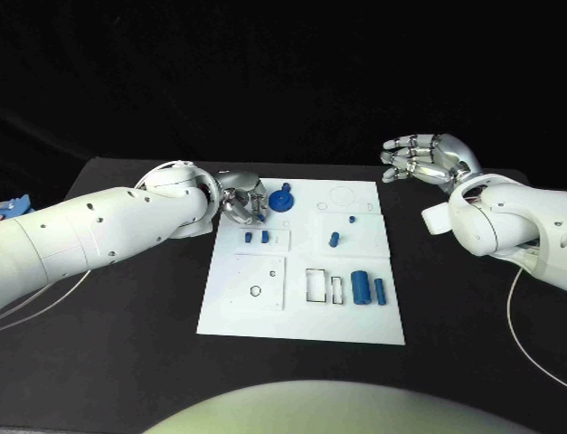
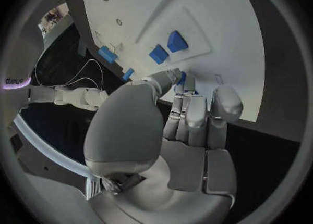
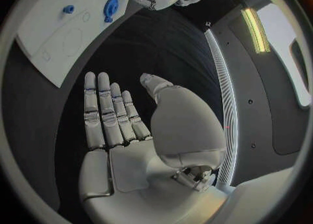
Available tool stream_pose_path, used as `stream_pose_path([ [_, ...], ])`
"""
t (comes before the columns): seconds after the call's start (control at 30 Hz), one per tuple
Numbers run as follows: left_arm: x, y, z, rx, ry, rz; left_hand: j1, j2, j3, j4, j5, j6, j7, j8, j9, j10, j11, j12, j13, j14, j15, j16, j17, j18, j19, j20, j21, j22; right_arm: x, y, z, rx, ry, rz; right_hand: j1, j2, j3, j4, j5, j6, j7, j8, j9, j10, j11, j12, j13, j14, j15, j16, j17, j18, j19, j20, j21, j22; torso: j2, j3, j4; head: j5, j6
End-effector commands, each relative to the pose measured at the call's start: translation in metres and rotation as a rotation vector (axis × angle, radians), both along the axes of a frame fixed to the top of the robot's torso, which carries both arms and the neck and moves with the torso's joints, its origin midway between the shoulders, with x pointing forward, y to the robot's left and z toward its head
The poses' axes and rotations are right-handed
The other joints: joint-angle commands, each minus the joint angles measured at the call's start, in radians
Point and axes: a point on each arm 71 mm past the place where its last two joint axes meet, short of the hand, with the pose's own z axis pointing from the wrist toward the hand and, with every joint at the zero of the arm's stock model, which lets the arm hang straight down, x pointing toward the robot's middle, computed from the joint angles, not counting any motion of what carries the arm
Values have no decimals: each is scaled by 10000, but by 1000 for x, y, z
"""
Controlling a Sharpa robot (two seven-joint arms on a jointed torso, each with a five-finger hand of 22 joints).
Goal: Assemble the parts on the task board
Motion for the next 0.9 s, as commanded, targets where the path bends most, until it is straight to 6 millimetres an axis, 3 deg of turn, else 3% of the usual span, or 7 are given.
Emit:
stream_pose_path([
  [0.03, -1, -4, -1, -29, 89, -113, -78, 26, 21, -65, 1, 77, 20, 18, 20, 53, 0, -65, -7, 7, -40, -11, 10, -126, 39, -11, 50, 15, 0, 1, 1, -9, -97, 121, 47, 77, -39, -3, 66, -45, 943, 47, -10, -89, -13, 32, -12, 29, -16, -53, 3, 93, 51, 1, -38, -10, 1, -1, -7, 1, 5],
  [0.9, 1, -3, -3, 233, 218, 164, -213, 14, 11, -103, 8, -197, 129, -292, -22, -276, 146, -437, -36, -58, 66, 14, 60, -64, -163, -5, -177, -321, 0, 1, 1, -2, -84, 132, 49, 83, -57, 3, 66, -52, 943, 60, -22, -100, -13, 55, -28, 31, -16, -65, 5, 91, 65, 0, -50, -42, 3, -4, -1, -2, -17],
])
